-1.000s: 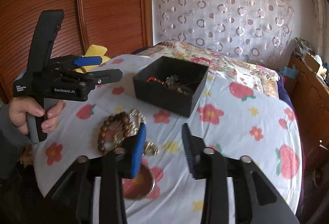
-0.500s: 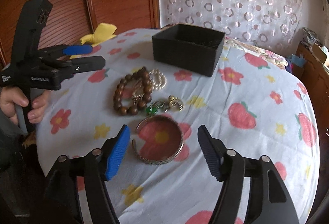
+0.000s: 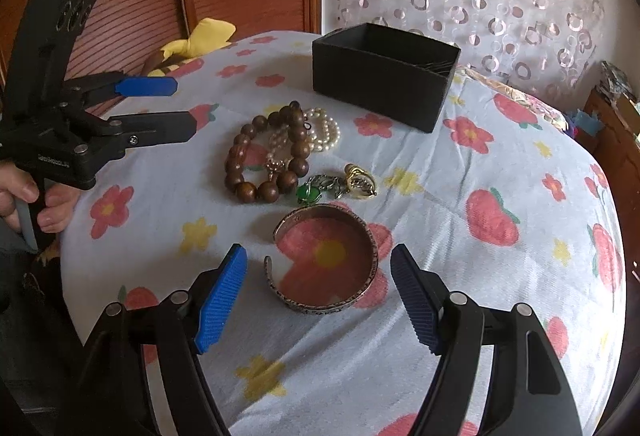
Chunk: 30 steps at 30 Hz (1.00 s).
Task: Organize jewelry
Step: 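Close the left tool on the wooden bead bracelet while the right tool reaches the metal bangle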
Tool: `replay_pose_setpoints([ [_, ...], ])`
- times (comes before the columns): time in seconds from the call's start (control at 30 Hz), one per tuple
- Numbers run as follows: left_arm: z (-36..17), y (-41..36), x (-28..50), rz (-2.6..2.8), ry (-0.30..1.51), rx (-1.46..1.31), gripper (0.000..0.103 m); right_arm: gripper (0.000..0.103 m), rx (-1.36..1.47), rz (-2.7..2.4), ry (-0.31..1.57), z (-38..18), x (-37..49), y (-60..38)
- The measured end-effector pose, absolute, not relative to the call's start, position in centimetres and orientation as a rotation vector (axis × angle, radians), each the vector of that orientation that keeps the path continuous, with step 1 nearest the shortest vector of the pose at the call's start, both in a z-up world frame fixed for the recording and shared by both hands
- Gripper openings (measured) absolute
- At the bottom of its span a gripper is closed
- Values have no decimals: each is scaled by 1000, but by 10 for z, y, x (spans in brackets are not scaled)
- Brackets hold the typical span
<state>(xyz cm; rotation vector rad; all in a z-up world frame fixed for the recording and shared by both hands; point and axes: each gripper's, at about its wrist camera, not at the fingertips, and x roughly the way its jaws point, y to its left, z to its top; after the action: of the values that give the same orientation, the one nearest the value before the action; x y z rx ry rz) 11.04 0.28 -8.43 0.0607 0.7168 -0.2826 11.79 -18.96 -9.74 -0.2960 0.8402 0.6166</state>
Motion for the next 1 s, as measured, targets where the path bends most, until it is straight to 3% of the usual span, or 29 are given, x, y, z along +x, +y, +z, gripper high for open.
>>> replay_pose_setpoints([
  [0.2,-86,-1,112,-287,732,75,95,60,-311,623,840,-97,116,-188],
  [0.63,-79,-8,134,-337,742,41,94,59,-297,584,825,-96,119,-198],
  [0.67,-80,-9,136,-345,748,35,90,59,-298,584,824,-96,119,-198],
  [0.83,-89,-12,155,-364,834,17,37,59,-287,575,835,-97,120,-199],
  [0.9,-93,-13,160,-355,852,23,29,59,-279,570,839,-98,121,-200],
  [1.0,-99,-12,167,-341,877,35,29,59,-278,566,837,-98,121,-200],
])
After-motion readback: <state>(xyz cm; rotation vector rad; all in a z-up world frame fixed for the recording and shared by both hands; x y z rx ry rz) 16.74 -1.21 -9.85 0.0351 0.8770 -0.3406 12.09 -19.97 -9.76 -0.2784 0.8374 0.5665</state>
